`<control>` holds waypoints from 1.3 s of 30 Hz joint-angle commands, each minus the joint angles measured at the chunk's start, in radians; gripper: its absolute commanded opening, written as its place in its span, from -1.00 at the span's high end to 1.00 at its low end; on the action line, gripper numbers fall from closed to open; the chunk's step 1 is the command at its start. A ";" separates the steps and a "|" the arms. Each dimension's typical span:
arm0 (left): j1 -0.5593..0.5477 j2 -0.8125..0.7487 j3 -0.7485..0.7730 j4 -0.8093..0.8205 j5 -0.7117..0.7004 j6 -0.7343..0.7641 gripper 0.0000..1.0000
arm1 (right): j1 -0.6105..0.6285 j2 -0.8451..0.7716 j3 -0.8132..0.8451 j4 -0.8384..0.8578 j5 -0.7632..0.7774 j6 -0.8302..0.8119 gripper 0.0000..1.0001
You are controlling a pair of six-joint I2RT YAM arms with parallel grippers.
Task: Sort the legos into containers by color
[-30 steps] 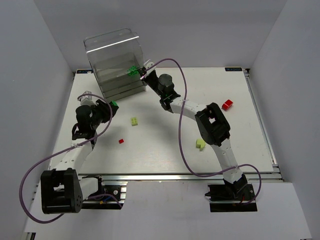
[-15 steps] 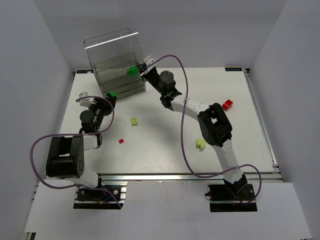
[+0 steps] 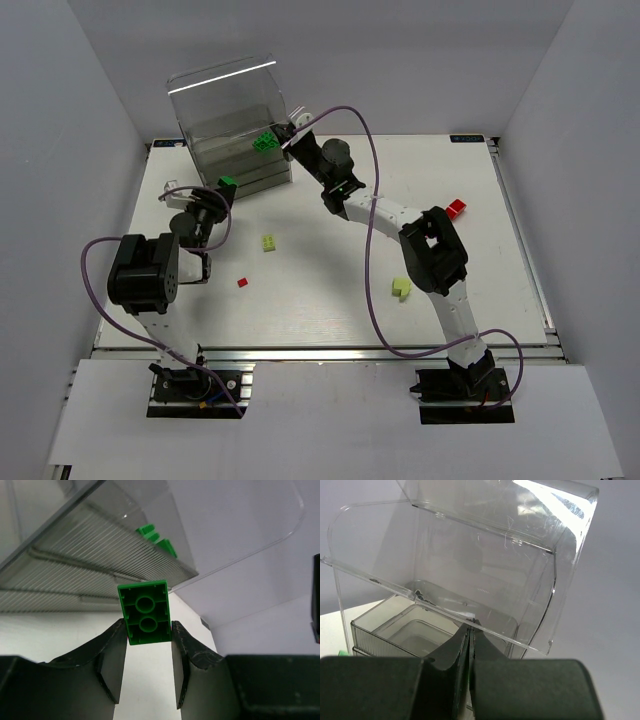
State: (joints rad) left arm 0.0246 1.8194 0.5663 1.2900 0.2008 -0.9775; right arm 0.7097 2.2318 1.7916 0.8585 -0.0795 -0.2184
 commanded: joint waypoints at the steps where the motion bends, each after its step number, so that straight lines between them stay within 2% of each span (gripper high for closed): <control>1: -0.003 -0.014 0.040 0.239 -0.020 -0.017 1.00 | 0.002 -0.064 0.045 0.053 -0.003 0.014 1.00; 9: -0.012 -0.009 0.093 0.178 -0.006 0.013 1.00 | -0.001 -0.061 0.043 0.050 0.004 0.011 1.00; 17: -0.022 -0.037 0.147 0.065 -0.012 0.111 1.00 | 0.002 -0.037 0.089 0.036 0.007 0.014 1.00; 25: -0.031 -0.045 0.175 0.017 -0.029 0.177 1.00 | 0.007 -0.028 0.120 0.019 0.012 0.010 1.00; 32: -0.049 -0.032 0.217 -0.018 -0.064 0.229 1.00 | 0.010 -0.012 0.161 0.004 0.007 0.014 1.00; 39: -0.081 -0.025 0.279 -0.090 -0.187 0.289 1.00 | 0.019 -0.012 0.176 0.001 0.009 0.017 1.00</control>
State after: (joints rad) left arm -0.0391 1.8160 0.8028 1.2388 0.0875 -0.7418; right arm 0.7189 2.2318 1.9102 0.8093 -0.0814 -0.2150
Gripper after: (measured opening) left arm 0.477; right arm 0.013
